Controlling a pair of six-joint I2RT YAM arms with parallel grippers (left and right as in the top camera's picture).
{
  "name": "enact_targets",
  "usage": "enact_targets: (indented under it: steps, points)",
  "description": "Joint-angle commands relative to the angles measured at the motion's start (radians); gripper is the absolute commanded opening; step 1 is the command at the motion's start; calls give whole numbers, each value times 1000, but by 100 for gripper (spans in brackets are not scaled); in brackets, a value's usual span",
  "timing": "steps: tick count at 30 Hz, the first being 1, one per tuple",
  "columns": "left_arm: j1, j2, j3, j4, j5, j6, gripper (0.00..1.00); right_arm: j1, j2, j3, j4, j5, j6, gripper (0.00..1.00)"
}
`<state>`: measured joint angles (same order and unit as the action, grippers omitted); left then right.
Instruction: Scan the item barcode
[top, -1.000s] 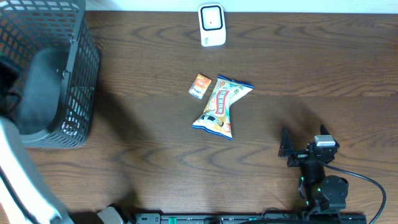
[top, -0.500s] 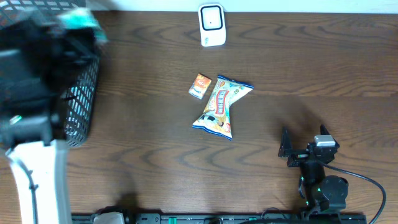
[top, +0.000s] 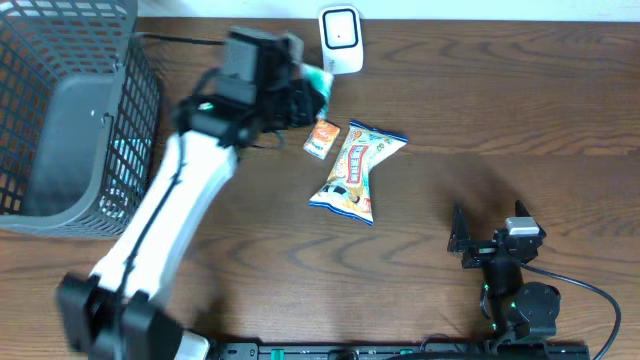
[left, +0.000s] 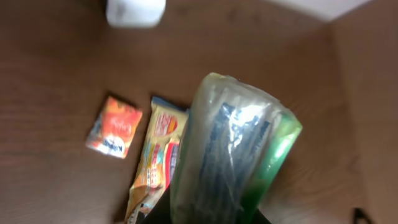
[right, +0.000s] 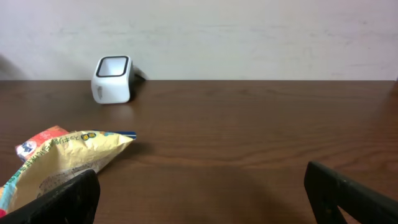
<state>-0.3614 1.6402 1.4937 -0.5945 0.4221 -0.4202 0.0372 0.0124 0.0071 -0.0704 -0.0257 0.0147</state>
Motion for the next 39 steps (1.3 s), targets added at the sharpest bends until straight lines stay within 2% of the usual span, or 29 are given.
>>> enact_targets:
  steps: [1, 5, 6, 8, 9, 12, 14, 20, 25, 32, 37, 39]
  points:
    - [-38, 85, 8, 2, -49, 24, 8, 3, -5, -2, -4, 5, 10, 99]
    - [-76, 193, 8, 2, -49, 23, 8, 3, -5, -2, -4, 5, 10, 99]
    - [-84, 214, 8, 2, -49, 24, 17, 3, -5, -2, -5, 5, 10, 99]
    - [-97, 252, 8, 2, -49, 24, 45, 3, -5, -2, -5, 5, 10, 99]
    - [-101, 263, 8, 2, -49, 24, 54, 3, -5, -2, -5, 5, 10, 99]
    - [-99, 275, 8, 3, -49, 62, 61, 3, -5, -2, -5, 5, 10, 99]
    - [-89, 265, 13, 5, -49, 106, 69, 3, -5, -2, -4, 5, 10, 99]
    - [-11, 153, 45, 6, -50, 169, 72, 3, -5, -2, -4, 5, 10, 99]
    - [138, -16, 52, 61, -50, 181, 76, 3, -5, -2, -5, 5, 10, 99]
    - [486, -201, 51, 104, -245, 195, 76, 3, -5, -2, -4, 5, 10, 99]
    - [758, -220, 51, 71, -251, 196, 76, 3, -5, -2, -5, 5, 10, 99]
    - [879, -194, 48, 6, -251, 241, 77, 3, -5, -2, -5, 5, 10, 99]
